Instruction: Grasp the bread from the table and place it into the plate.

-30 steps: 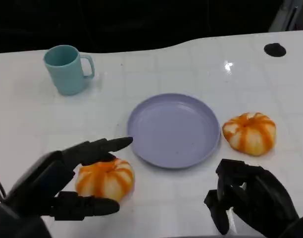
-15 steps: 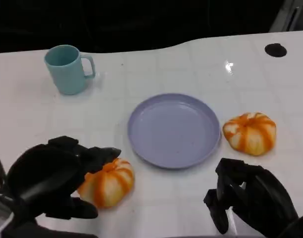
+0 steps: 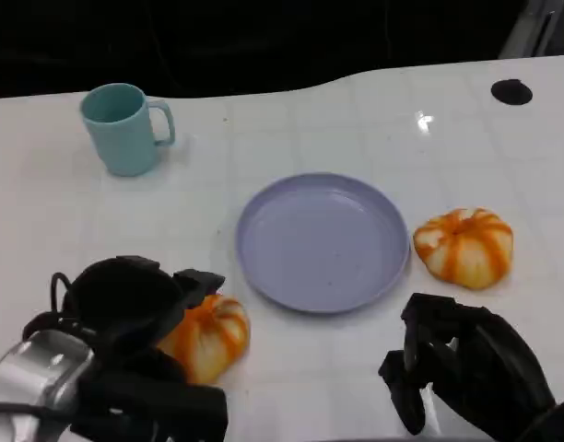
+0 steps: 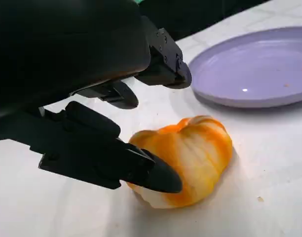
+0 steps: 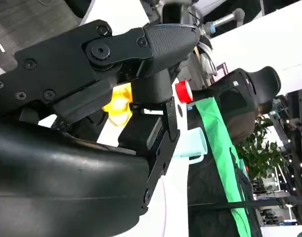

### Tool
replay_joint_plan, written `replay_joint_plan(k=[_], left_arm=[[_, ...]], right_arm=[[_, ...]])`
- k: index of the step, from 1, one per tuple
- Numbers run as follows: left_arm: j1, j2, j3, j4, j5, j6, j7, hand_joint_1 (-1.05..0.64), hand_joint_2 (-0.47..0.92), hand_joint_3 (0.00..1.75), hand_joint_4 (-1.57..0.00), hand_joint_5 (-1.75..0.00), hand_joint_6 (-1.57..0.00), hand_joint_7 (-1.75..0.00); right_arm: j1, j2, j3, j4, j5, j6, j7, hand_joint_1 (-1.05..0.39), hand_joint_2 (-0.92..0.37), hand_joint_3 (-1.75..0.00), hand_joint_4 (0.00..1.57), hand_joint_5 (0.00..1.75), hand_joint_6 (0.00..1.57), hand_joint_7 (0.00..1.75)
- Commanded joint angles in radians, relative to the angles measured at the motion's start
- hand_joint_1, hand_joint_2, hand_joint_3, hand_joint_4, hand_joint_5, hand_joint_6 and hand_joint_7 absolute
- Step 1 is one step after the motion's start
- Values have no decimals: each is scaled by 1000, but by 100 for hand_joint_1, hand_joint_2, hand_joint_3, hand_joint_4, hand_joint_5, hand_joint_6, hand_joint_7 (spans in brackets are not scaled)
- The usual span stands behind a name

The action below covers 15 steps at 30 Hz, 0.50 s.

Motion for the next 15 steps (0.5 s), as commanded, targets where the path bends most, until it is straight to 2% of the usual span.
replay_joint_plan(k=[1, 8, 15], left_arm=[[-53, 1, -48, 99, 0, 27, 14, -67, 91, 0, -41, -21, -33, -1], [-105, 0, -121, 235, -22, 26, 20, -62, 89, 0, -47, -18, -39, -3], [-124, 4, -167, 308, -51, 21, 16, -49, 90, 1, -63, -23, -55, -6]], right_arm=[[10, -11, -5, -17, 8, 3, 3, -97, -92, -31, 120, 163, 105, 146], [17, -11, -2, -29, 3, 7, -3, -97, -92, -32, 119, 163, 104, 146], [22, -12, -5, -35, 9, 14, -3, -97, -92, -31, 119, 163, 104, 146]])
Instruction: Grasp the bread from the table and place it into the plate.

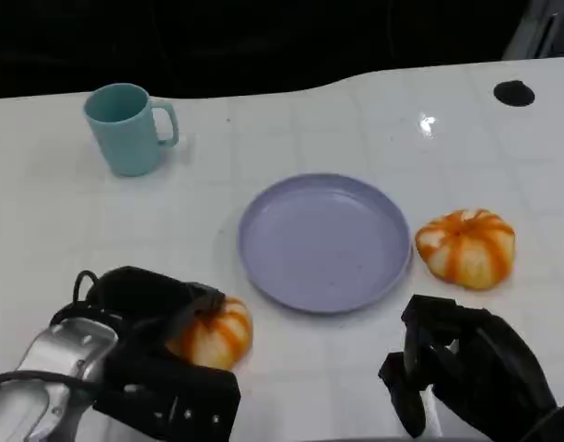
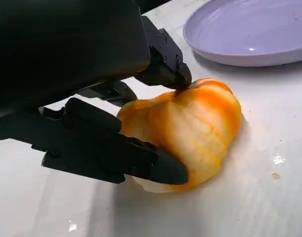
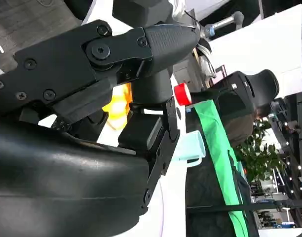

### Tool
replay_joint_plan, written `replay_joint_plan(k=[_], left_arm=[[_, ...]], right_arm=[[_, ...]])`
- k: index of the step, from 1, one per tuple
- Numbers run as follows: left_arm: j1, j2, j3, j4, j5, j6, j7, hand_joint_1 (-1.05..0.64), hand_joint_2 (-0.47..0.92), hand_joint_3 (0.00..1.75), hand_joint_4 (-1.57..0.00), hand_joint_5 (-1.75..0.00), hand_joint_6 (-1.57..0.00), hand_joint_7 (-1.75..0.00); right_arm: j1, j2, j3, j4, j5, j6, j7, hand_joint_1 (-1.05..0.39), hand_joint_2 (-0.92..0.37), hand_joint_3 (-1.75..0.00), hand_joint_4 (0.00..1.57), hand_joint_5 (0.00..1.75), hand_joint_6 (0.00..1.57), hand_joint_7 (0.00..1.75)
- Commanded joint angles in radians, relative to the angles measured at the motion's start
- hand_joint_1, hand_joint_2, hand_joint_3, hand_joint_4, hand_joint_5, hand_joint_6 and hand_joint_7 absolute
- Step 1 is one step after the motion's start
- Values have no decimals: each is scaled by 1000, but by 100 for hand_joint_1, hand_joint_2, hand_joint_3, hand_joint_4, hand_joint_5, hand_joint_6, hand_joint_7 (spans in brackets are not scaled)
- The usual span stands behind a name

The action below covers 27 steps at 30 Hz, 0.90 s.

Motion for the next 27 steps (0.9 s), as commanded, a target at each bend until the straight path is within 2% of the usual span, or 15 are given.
replay_joint_plan(k=[1, 3, 5, 7, 8, 9, 10, 11, 13, 14, 17, 23, 27], left_arm=[[11, 14, -37, 79, -21, -12, 12, -46, 91, 2, -68, -27, -61, -8], [8, 15, -38, 112, -38, -44, 68, -39, 92, 9, -70, -64, -80, -7], [4, 17, -40, 158, -47, -91, 164, -31, 92, 20, -81, -87, -102, -14], [-7, 21, -52, 209, -33, -130, 269, -28, 92, 26, -90, -94, -112, -16], [-13, 23, -60, 234, -20, -142, 327, -30, 92, 20, -90, -117, -116, -16], [-19, 24, -70, 259, -2, -150, 390, -31, 92, 19, -88, -129, -118, -16], [-25, 24, -77, 282, 11, -158, 453, -32, 92, 24, -85, -141, -120, -18], [-31, 24, -82, 301, 18, -165, 500, -31, 92, 30, -82, -152, -118, -29], [-42, 26, -92, 327, 34, -172, 587, -29, 92, 40, -79, -167, -99, -78], [-47, 27, -96, 335, 41, -173, 617, -28, 92, 43, -79, -172, -90, -99], [-49, 32, -88, 333, 29, -193, 695, -27, 91, 45, -80, -174, -79, -126], [-32, 55, -62, 248, 21, -171, 706, -25, 86, 52, -82, -175, -71, -146], [6, 80, -18, 89, 20, -75, 592, -25, 79, 62, -82, -175, -70, -152]], right_arm=[[9, -12, -7, -20, 10, 16, -5, -97, -92, -31, 119, 164, 104, 146], [10, -13, -8, -24, 10, 19, -5, -97, -92, -30, 119, 164, 104, 146], [9, -14, -10, -25, 11, 20, -2, -97, -92, -31, 119, 164, 104, 146], [8, -14, -11, -24, 13, 19, 1, -97, -92, -31, 119, 165, 104, 146], [7, -14, -12, -23, 13, 19, 2, -96, -92, -31, 119, 165, 104, 146], [7, -14, -12, -23, 14, 20, 3, -96, -92, -31, 119, 165, 104, 146], [6, -15, -13, -23, 14, 22, 3, -96, -92, -31, 119, 165, 104, 147], [5, -15, -13, -21, 14, 20, 5, -96, -92, -31, 119, 165, 104, 147], [4, -16, -14, -18, 14, 16, 7, -96, -92, -31, 119, 165, 104, 147], [3, -16, -15, -18, 12, 16, 6, -96, -92, -31, 119, 165, 105, 147], [4, -17, -17, -20, 14, 18, 5, -97, -92, -32, 120, 164, 105, 147], [6, -19, -19, -22, 19, 22, 8, -96, -92, -31, 120, 165, 105, 147], [7, -21, -18, -24, 20, 21, 10, -96, -92, -32, 120, 165, 105, 147]])
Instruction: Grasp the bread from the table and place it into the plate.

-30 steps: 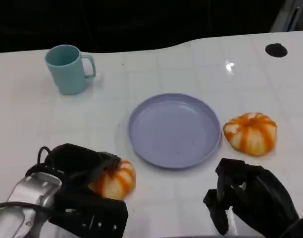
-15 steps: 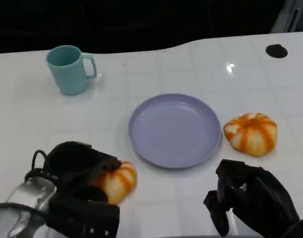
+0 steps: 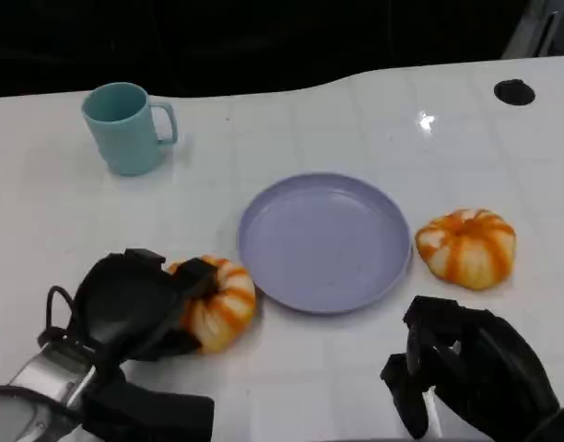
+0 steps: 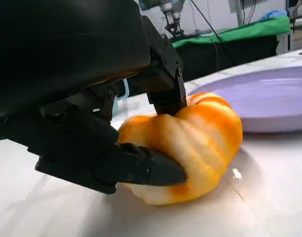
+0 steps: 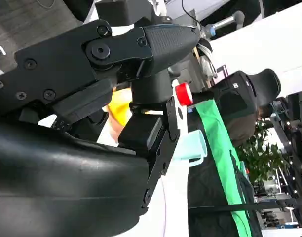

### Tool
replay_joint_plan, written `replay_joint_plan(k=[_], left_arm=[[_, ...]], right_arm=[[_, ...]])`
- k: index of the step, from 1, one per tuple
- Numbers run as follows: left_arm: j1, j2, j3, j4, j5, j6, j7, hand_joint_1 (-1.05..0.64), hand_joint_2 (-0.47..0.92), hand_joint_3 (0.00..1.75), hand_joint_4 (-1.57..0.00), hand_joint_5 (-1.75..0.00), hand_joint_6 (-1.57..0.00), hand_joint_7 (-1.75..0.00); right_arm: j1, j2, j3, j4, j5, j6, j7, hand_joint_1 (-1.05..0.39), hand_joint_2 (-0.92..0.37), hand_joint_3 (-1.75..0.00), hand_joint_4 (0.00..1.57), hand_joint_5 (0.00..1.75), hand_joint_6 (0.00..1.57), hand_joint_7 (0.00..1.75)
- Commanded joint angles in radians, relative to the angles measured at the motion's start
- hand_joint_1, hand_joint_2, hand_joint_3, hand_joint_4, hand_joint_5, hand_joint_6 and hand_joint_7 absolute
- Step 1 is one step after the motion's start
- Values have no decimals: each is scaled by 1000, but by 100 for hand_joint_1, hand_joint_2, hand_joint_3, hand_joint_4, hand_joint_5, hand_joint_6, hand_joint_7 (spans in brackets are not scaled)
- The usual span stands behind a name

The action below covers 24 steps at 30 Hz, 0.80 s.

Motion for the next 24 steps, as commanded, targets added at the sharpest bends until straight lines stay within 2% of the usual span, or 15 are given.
replay_joint_plan(k=[1, 5, 11, 14, 16, 17, 18, 19, 20, 22, 24], left_arm=[[43, 51, 54, -174, -6, 102, -129, -25, 79, 62, -81, -175, -70, -151], [78, 71, 103, -306, -17, 166, -224, -25, 76, 63, -83, -175, -79, -136], [112, 87, 170, -451, -10, 277, -365, -21, 73, 66, -87, -175, -76, -145], [114, 88, 192, -480, -22, 271, -372, -21, 71, 66, -86, -175, -76, -149], [98, 78, 198, -468, -35, 231, -326, -23, 72, 63, -86, -175, -75, -151], [87, 68, 201, -455, -47, 207, -300, -24, 73, 57, -86, -175, -77, -143], [75, 58, 201, -440, -59, 186, -277, -24, 76, 47, -85, -175, -85, -122], [62, 49, 201, -424, -70, 167, -258, -24, 77, 44, -85, -175, -88, -116], [48, 39, 201, -405, -82, 145, -239, -23, 77, 45, -85, -175, -86, -122], [16, 20, 197, -368, -105, 107, -218, -23, 67, 70, -85, -175, -71, -158], [-23, 1, 187, -329, -119, 81, -215, -22, 63, 85, -85, -175, -66, -171]], right_arm=[[3, -15, -11, -11, 12, 3, 3, -96, -92, -32, 120, 165, 105, 147], [5, -13, -9, -17, 15, 10, 0, -96, -92, -32, 120, 165, 105, 148], [5, -13, -6, -16, 9, 3, -1, -96, -92, -32, 119, 164, 104, 147], [6, -12, -6, -19, 11, 10, -5, -96, -92, -32, 119, 164, 104, 147], [4, -12, -5, -18, 12, 12, -6, -96, -92, -32, 119, 163, 104, 147], [4, -12, -5, -17, 12, 11, -6, -96, -92, -32, 119, 163, 104, 147], [4, -12, -6, -16, 13, 11, -4, -96, -92, -32, 119, 163, 104, 147], [4, -12, -6, -16, 14, 10, -3, -96, -92, -32, 119, 163, 103, 147], [4, -12, -6, -15, 15, 10, -3, -96, -92, -32, 119, 163, 103, 147], [5, -12, -6, -15, 14, 8, -3, -95, -92, -33, 119, 163, 103, 147], [5, -13, -6, -15, 12, 5, -2, -96, -92, -33, 119, 164, 103, 148]])
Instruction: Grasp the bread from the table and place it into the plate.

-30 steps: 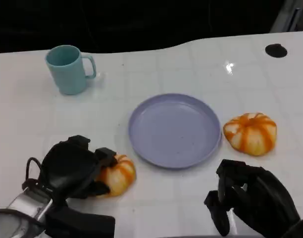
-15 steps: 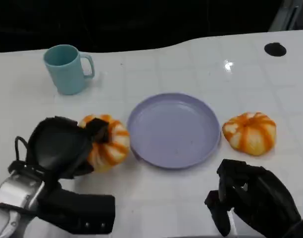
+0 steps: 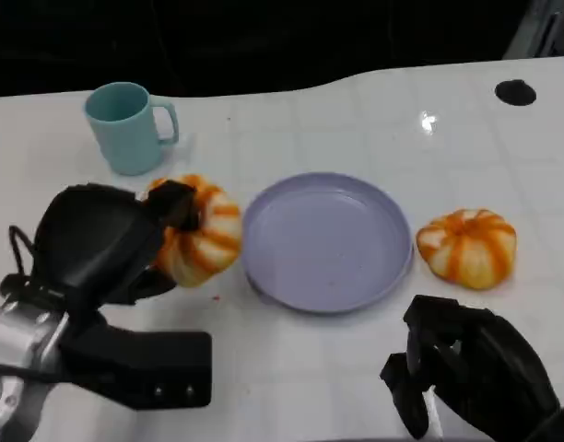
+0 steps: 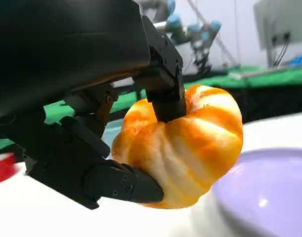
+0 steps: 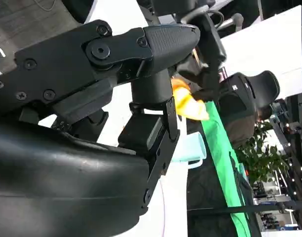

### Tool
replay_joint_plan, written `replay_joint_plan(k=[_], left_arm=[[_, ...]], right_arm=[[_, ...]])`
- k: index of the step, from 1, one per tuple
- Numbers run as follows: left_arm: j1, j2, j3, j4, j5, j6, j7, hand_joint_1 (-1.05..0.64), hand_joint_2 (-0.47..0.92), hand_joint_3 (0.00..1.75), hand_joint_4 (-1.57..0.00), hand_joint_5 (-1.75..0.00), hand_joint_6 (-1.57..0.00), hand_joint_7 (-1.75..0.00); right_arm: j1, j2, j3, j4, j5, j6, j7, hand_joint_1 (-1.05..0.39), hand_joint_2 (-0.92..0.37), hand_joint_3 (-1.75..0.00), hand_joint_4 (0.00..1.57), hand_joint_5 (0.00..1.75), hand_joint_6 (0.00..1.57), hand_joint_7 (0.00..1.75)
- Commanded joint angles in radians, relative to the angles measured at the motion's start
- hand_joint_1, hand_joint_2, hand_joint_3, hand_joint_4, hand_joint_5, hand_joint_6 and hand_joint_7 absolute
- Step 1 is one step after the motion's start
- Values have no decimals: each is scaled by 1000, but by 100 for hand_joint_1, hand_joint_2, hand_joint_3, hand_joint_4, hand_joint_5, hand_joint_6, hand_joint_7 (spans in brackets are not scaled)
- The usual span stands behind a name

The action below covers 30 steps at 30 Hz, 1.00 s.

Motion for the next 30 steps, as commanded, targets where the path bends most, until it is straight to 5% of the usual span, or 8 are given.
replay_joint_plan(k=[1, 10, 18, 22, 24, 30], left_arm=[[-82, -31, -4, 79, -37, -49, 27, -23, 62, 88, -85, -175, -65, -173], [-223, -116, -52, 240, -77, -95, 4, -21, 50, 112, -91, -175, -73, -175], [-329, -162, -95, 392, -109, -146, -17, -21, 45, 112, -89, -175, -71, -175], [-389, -195, -116, 472, -138, -177, -46, -21, 48, 93, -88, -175, -73, -160], [-409, -214, -122, 515, -144, -190, -38, -21, 50, 89, -89, -175, -73, -165], [-479, -272, -154, 661, -153, -221, -28, -24, 56, 107, -91, -175, -71, -175]], right_arm=[[4, -10, -7, -5, 4, -3, -1, -96, -92, -33, 119, 164, 104, 148], [13, -9, -1, -18, 0, 1, -9, -96, -92, -31, 120, 165, 104, 148], [18, -8, 2, -19, -2, -2, -11, -96, -92, -32, 119, 164, 103, 148], [21, -9, 0, -19, 3, 2, -10, -96, -92, -32, 120, 163, 104, 149], [23, -11, -1, -21, 4, 3, -9, -96, -92, -32, 120, 163, 104, 149], [30, -16, 0, -22, 0, -12, 2, -96, -92, -33, 119, 164, 103, 150]])
